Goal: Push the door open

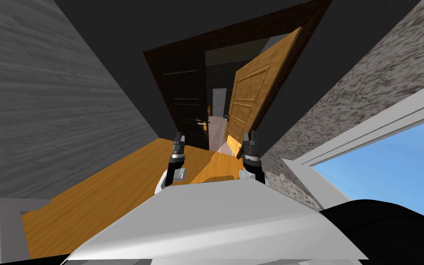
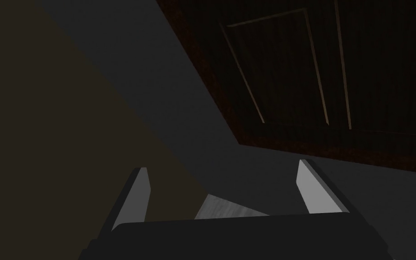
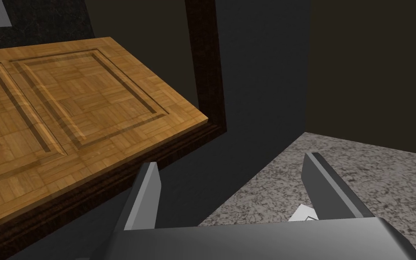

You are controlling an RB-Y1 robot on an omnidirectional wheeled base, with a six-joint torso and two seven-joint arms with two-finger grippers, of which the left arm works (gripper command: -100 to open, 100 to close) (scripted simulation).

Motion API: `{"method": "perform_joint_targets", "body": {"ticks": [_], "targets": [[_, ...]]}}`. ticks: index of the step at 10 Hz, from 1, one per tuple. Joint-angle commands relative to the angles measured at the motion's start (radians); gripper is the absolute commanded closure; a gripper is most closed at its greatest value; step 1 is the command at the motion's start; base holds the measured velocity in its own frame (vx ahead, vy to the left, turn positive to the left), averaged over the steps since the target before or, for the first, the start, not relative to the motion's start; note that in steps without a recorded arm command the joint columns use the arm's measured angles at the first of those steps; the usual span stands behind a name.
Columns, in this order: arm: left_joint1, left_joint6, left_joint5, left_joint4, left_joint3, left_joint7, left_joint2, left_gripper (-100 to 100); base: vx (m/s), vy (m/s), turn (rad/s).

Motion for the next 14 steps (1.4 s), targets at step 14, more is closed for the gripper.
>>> {"method": "perform_joint_targets", "body": {"ticks": [14], "targets": [[-0.256,0.050,0.016,0.416,-0.011,0.061,0.023,-100,0.089,0.043,-0.016]]}}
